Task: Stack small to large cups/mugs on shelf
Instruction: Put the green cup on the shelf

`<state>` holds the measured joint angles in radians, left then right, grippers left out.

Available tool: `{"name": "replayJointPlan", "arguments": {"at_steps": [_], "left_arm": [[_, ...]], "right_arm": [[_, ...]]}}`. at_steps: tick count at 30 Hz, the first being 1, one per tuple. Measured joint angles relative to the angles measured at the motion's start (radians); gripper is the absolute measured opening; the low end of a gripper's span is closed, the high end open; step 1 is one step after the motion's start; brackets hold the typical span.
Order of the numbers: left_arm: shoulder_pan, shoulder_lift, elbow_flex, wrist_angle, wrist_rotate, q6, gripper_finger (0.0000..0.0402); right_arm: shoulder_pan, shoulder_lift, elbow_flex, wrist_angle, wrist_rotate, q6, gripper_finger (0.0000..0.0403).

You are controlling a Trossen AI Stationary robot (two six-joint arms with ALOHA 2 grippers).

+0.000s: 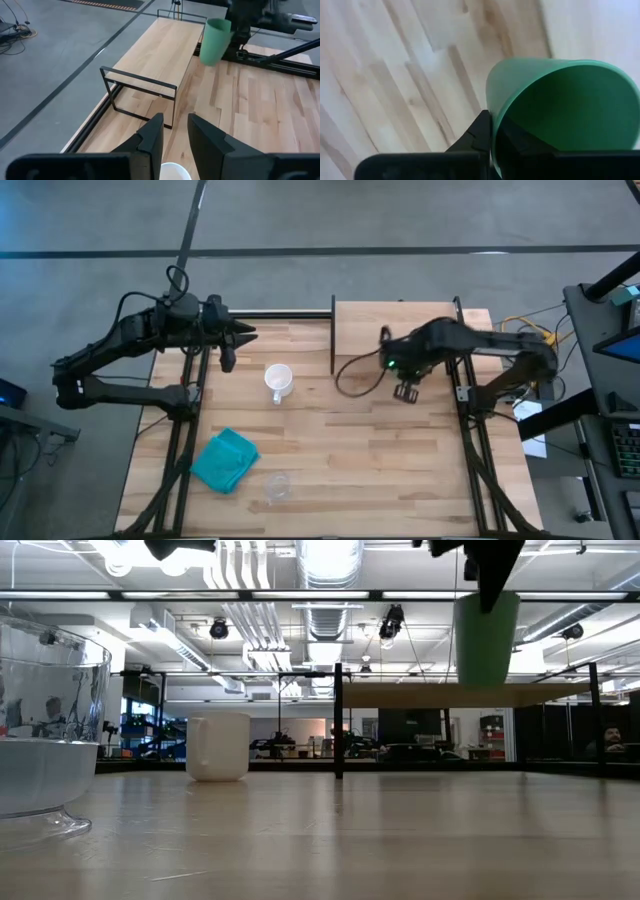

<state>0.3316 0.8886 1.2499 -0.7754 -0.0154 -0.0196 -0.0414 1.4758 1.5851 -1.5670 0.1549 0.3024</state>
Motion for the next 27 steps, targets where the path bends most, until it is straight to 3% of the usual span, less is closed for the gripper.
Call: {"name": "replayJointPlan", "arguments": {"at_steps": [6,13,27], "left_arm": [[0.000,0.002,0.000,0.013,0.000,-0.001,0.0075],[0.000,0.017,0.023,0.015,0.000,-0.002,0.0075],[0.000,0.027,0.025,0.011,0.000,-0.003,0.0075]], "right_arm": [[-0.106,-0.094,-0.009,-0.005,0.006,0.101,0.0009],[-0.284,-0.119,-0.016,-0.004,0.058,0.093,0.0009],[-0.590,-0.145,-0.016,-0.004,0.017,0.030,0.0009]]}}
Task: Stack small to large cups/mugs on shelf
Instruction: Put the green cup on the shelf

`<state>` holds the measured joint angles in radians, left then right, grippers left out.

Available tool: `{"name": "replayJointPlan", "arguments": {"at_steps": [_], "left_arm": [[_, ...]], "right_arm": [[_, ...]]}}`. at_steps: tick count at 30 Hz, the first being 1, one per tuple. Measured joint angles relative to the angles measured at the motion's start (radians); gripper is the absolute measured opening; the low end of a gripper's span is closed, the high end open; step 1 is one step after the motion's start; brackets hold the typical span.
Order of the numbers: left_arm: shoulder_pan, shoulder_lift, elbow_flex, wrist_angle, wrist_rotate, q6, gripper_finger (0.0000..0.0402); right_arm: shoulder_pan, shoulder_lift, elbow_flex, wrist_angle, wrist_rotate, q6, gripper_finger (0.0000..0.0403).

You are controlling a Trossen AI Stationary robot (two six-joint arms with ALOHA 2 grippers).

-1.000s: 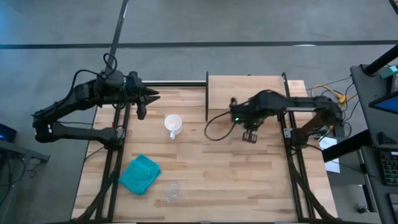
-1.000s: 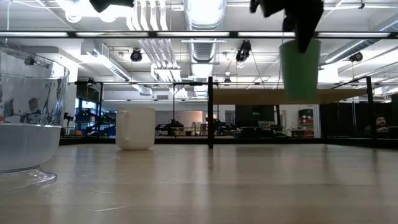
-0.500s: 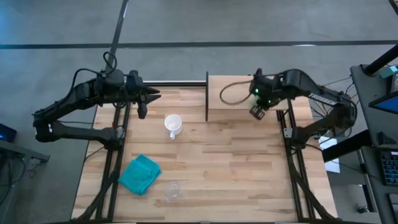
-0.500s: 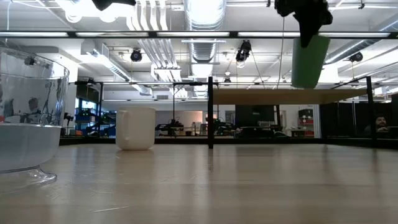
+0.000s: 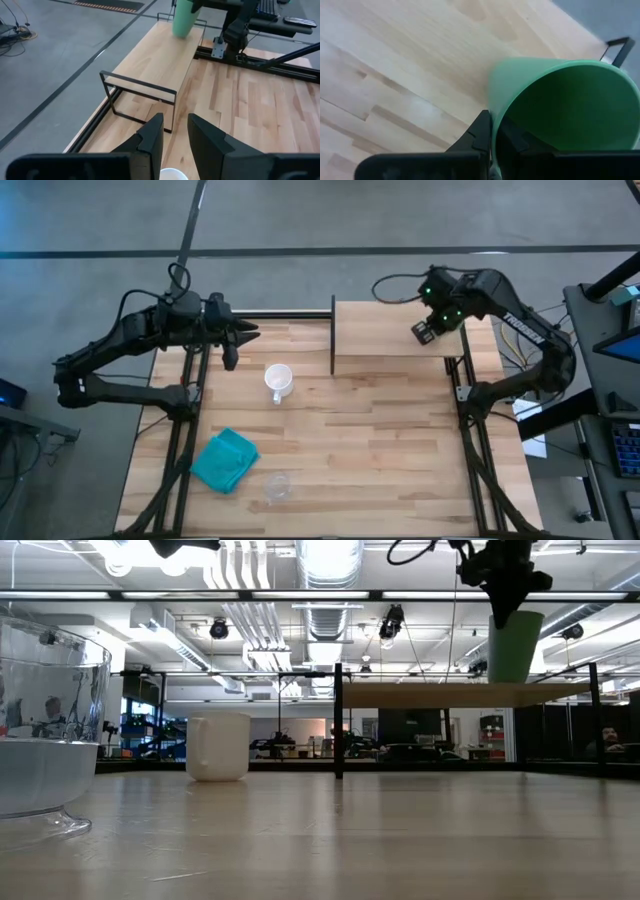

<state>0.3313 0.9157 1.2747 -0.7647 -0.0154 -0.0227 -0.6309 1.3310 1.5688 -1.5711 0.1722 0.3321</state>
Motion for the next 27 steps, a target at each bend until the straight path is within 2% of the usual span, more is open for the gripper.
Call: {"name": "replayJointPlan", "arguments": {"at_steps": [4,11,27], "left_arm": [[0.000,0.000,-0.001,0.000,0.000,0.003,0.0075],[0.000,0.000,-0.004,-0.002,0.000,0.003,0.0075],[0.000,0.000,-0.005,0.001,0.000,0.003,0.0075]], "right_arm": [[-0.054,-0.008,0.000,0.000,-0.099,-0.018,0.0009],[-0.109,0.000,0.000,0.000,-0.055,-0.075,0.0009],[-0.147,-0.011,-0.013,-0.003,-0.076,-0.127,0.0009]]}}
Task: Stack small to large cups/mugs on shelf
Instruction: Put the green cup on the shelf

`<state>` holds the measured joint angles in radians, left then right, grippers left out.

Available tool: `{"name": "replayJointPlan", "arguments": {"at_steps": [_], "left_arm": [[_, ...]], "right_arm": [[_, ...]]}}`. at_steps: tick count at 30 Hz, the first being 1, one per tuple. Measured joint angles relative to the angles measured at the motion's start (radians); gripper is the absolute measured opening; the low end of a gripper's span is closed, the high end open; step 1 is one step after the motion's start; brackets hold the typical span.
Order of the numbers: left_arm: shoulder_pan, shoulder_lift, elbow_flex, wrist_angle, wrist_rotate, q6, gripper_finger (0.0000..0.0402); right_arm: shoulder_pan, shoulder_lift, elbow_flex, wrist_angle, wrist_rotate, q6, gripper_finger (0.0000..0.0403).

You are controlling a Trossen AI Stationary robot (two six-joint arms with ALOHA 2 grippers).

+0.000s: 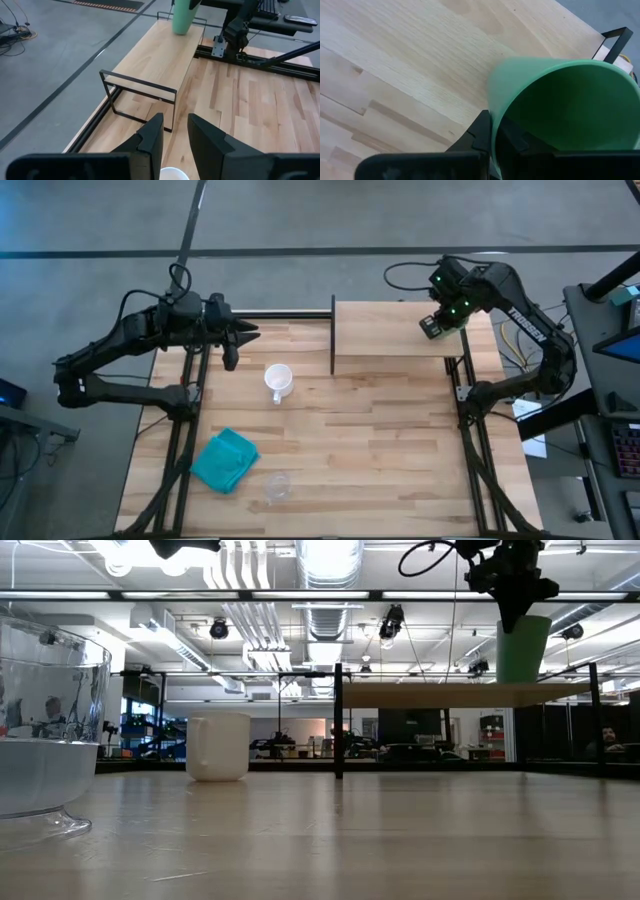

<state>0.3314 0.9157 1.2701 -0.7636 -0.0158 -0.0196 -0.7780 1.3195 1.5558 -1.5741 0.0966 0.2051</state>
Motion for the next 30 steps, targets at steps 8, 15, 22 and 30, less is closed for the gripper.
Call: {"name": "replayJointPlan", "arguments": {"at_steps": [8,15,22,30], "left_arm": [[0.000,0.000,0.000,0.000,0.000,0.000,0.0075],[0.000,0.000,-0.001,0.000,0.000,-0.001,0.0075],[0.000,0.000,-0.001,0.000,0.000,-0.001,0.0075],[0.000,0.000,-0.001,0.000,0.000,-0.001,0.0075]], "right_arm": [[0.000,0.007,-0.009,0.002,-0.003,0.004,0.0032],[0.000,0.019,-0.010,0.003,0.005,0.002,0.0068],[0.000,-0.003,-0.010,0.003,0.009,0.003,0.0102],[0.000,-0.036,0.008,0.002,0.009,-0.014,0.0104]]}}
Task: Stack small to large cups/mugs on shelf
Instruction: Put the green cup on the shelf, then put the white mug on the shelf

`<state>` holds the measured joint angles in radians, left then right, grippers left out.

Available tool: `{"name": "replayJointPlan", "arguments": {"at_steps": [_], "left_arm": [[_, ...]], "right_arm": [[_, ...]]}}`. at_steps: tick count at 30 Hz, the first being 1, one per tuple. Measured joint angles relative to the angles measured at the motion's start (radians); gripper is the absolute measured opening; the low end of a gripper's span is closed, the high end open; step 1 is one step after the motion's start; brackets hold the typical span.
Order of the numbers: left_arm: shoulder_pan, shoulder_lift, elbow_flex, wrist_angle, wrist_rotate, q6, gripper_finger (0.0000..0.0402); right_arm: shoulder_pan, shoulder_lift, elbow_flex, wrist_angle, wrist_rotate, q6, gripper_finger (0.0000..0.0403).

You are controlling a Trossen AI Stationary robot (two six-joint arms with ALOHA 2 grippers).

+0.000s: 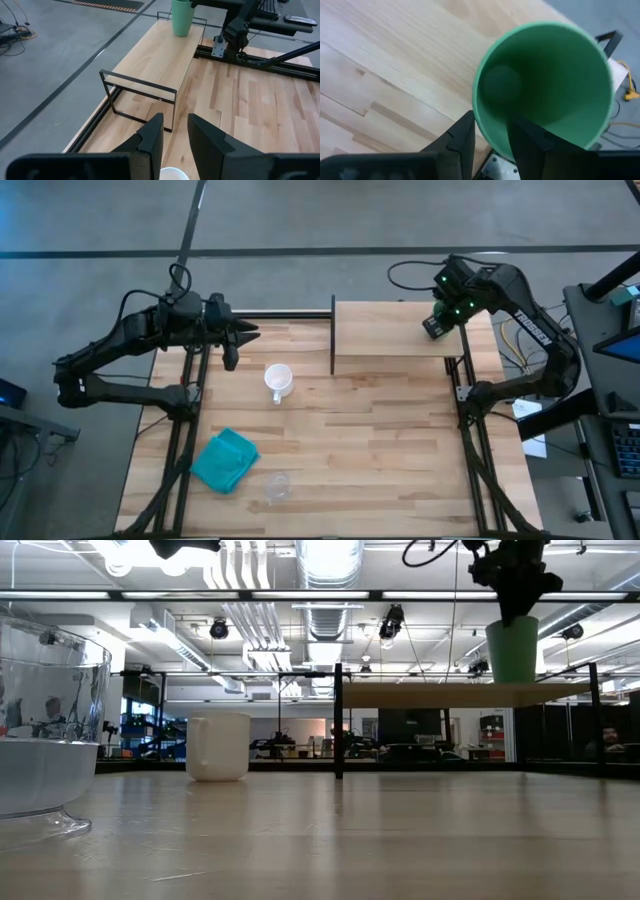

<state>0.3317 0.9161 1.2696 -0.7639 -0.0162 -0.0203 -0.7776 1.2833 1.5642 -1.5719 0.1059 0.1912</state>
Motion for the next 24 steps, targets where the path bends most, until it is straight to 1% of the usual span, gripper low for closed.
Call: {"name": "replayJointPlan", "arguments": {"at_steps": [5,8,10,12,15,18,20,24], "left_arm": [[0.000,0.000,0.000,0.000,0.000,0.000,0.0075],[0.000,0.000,0.000,0.000,0.000,-0.001,0.0075],[0.000,0.000,0.000,0.000,0.000,-0.002,0.0075],[0.000,0.000,0.000,0.000,0.000,-0.002,0.0075],[0.000,0.000,-0.001,-0.001,0.000,-0.010,0.0075],[0.000,0.000,-0.008,-0.014,0.000,-0.045,0.0075],[0.000,0.000,-0.019,-0.027,0.000,-0.088,0.0075],[0.000,0.003,-0.034,-0.095,0.006,-0.210,0.0075]], "right_arm": [[0.000,-0.005,0.088,0.000,0.000,-0.008,0.0100],[0.000,-0.005,0.170,0.001,-0.001,0.001,0.0100],[0.000,-0.005,0.230,0.001,-0.021,0.022,0.0100],[0.000,-0.006,0.286,0.001,-0.082,0.034,0.0098],[0.006,-0.008,0.360,0.002,-0.217,0.037,0.0094],[0.048,-0.008,0.405,0.002,-0.339,0.037,0.0091],[0.096,-0.008,0.416,0.003,-0.375,0.037,0.0090],[0.227,-0.007,0.400,0.019,-0.376,0.076,0.0092]]}}
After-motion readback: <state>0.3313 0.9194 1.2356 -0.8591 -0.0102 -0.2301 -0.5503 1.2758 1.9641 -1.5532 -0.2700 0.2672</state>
